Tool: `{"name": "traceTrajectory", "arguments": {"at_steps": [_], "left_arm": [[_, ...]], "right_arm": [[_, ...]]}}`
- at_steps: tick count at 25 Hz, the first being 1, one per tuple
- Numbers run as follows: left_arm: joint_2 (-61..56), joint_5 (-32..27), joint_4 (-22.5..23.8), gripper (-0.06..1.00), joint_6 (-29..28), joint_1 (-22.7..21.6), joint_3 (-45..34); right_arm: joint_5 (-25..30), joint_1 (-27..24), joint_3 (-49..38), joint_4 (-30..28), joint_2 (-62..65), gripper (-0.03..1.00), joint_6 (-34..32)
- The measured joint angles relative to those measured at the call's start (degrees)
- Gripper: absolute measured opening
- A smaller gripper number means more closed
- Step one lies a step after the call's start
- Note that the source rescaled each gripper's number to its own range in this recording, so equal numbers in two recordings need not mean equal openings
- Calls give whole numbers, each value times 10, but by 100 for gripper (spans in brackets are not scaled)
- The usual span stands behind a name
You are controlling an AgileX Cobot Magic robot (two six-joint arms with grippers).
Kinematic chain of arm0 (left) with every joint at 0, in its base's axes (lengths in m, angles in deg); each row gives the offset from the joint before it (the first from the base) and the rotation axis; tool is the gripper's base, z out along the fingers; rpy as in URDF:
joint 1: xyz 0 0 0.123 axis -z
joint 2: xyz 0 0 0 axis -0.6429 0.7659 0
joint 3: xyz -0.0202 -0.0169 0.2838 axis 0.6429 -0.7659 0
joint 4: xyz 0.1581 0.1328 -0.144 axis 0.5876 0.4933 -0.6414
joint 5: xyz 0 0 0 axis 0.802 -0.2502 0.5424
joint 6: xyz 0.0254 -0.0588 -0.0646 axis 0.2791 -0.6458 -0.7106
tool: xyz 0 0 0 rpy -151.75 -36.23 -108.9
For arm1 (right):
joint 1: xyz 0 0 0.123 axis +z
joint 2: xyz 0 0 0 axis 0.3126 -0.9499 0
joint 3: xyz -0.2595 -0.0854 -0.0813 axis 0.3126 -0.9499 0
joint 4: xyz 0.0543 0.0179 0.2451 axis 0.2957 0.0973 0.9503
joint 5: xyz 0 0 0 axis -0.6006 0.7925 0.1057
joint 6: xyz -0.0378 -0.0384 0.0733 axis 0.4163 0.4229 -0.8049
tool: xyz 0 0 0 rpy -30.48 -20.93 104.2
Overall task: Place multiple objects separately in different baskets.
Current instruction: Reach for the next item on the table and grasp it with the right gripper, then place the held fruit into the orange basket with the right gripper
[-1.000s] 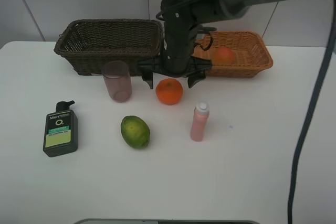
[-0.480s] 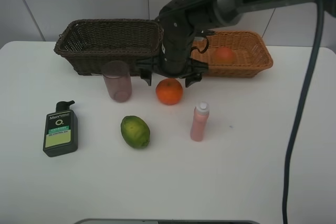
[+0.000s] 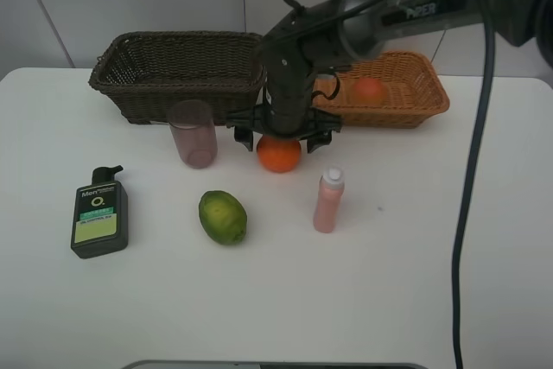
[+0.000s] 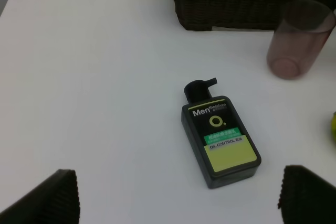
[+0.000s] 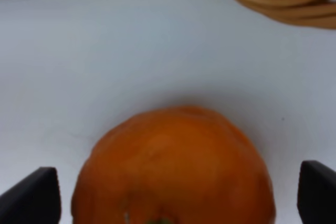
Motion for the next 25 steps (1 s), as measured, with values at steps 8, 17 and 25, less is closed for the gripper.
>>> {"name": "traceTrajectory", "arguments": {"at_steps": [8, 17, 25], "left_arm": [[0, 0, 0, 97, 0, 0, 0], [0, 0, 0, 97, 0, 0, 0], [0, 0, 0, 97, 0, 0, 0]], "right_arm": [[-14, 0, 0, 2, -18, 100, 0], [-19, 0, 0, 6, -29, 69, -1], [-19, 0, 0, 11, -29, 69, -2]]}}
